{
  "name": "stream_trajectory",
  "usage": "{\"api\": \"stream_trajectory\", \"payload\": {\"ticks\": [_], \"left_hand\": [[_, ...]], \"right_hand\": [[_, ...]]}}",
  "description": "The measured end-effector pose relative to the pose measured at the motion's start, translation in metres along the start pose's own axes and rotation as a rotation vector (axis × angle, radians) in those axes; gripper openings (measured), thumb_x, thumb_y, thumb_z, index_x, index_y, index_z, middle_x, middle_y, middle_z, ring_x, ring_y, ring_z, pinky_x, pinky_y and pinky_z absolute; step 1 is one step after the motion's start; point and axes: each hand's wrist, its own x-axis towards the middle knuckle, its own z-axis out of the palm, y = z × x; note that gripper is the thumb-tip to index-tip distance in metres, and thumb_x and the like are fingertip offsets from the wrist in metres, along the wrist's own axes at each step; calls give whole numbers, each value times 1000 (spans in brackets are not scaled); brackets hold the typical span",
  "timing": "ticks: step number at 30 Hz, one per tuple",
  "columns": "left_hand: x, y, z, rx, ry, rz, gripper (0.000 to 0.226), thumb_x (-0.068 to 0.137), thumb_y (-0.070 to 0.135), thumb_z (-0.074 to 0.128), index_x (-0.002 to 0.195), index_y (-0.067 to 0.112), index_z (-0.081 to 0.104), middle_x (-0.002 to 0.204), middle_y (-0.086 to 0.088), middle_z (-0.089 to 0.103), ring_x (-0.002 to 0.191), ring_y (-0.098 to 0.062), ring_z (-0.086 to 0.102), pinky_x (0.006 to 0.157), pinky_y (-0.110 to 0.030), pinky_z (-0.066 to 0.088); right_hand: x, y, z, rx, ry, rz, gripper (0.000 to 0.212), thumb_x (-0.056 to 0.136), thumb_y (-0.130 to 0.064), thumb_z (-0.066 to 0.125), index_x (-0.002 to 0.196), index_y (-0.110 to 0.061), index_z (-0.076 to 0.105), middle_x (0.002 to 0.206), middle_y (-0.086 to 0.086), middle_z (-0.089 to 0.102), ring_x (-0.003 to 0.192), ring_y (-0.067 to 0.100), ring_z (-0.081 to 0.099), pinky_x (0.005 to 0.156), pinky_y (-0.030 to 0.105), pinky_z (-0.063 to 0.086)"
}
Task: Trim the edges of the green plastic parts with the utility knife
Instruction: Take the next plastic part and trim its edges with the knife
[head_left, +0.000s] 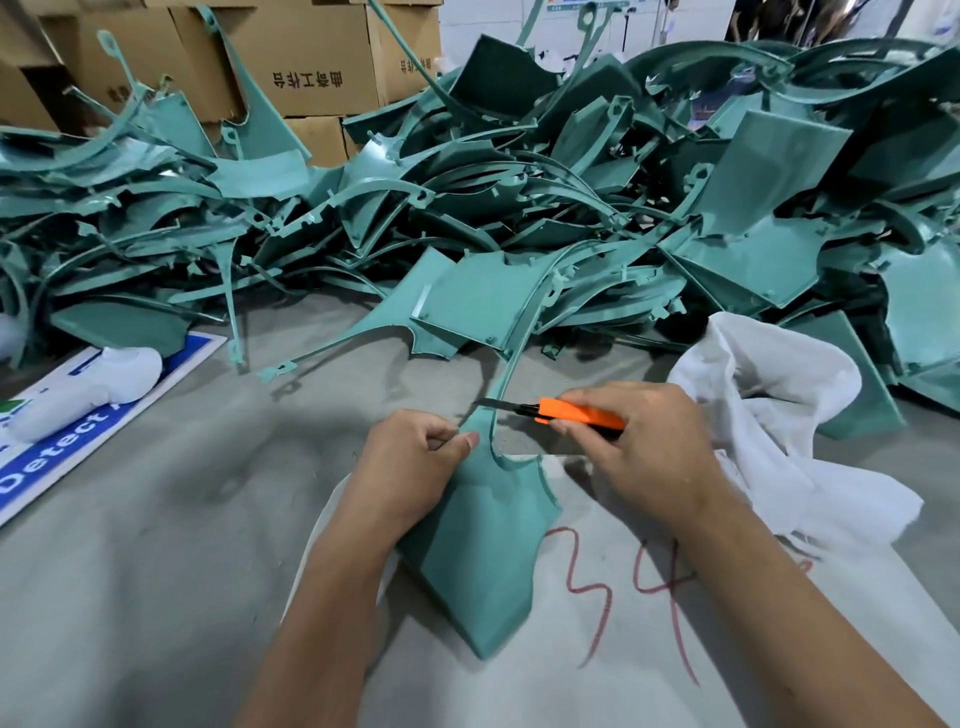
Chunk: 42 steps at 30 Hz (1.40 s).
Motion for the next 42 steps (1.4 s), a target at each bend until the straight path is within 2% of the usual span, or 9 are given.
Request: {"api": "stream_trajectory", "payload": {"ticks": [5,9,15,17,23,28,34,38,42], "left_hand": [[-1,3,-2,3,-44,3,40,93,35,72,73,2,67,55,-5,51,53,-11,41,53,-28,37],[-2,3,-3,-2,-95,19,36,94,35,72,80,2,72,76,-19,69,58,-22,53,58,-29,43],[-4,5,-4,-62,-68,-33,33,91,34,76,67,14,71,50,9,56,48,-5,46,51,-20,36],[-4,3,-3,-40,-70,-29,35,92,33,75,66,10,69,51,1,49,51,-9,42,52,-24,35],[-7,7,-8,-42,-169,-8,25,95,34,71,77,19,79,66,3,74,59,-9,65,60,-27,50],[-11,10,-12,-109,-245,-35,22,97,34,69,81,23,81,73,3,77,65,-11,72,61,-27,54],[-14,15,-14,-364,-259,-79,19,96,25,71,83,16,83,80,-6,79,65,-12,69,60,-22,53],[-10,13,-14,-494,-6,-113,21,95,17,71,77,6,69,69,-4,64,63,-16,54,58,-24,41],[-4,15,-22,-958,207,-217,16,93,1,63,88,13,73,79,-2,77,64,-14,69,53,-23,56]], "right_hand": [[4,1,0,-79,145,49,20,95,-43,72,108,-32,82,88,-11,78,74,16,69,65,39,58],[7,7,-6,-147,361,124,18,93,-35,77,110,-29,81,88,-8,78,69,14,66,62,31,54],[4,6,-6,-133,611,78,22,98,-31,76,116,-19,80,99,0,78,80,19,69,70,35,54],[5,4,-7,-116,656,86,23,101,-31,73,118,-17,78,98,1,76,80,21,68,69,39,55],[6,5,-9,-61,592,151,23,100,-30,73,119,-18,78,96,0,76,78,19,66,68,40,55],[7,4,-8,-30,559,135,24,97,-28,76,119,-17,79,105,-1,79,86,14,69,78,25,53],[7,3,-6,-11,447,94,24,96,-30,78,118,-20,80,103,-5,78,86,14,71,80,37,59],[7,-1,-8,81,480,120,24,100,-28,73,119,-15,77,103,-8,76,87,5,66,81,19,50],[7,-8,-10,157,486,141,15,105,-23,64,113,-14,73,77,-17,60,64,3,52,61,16,38]]}}
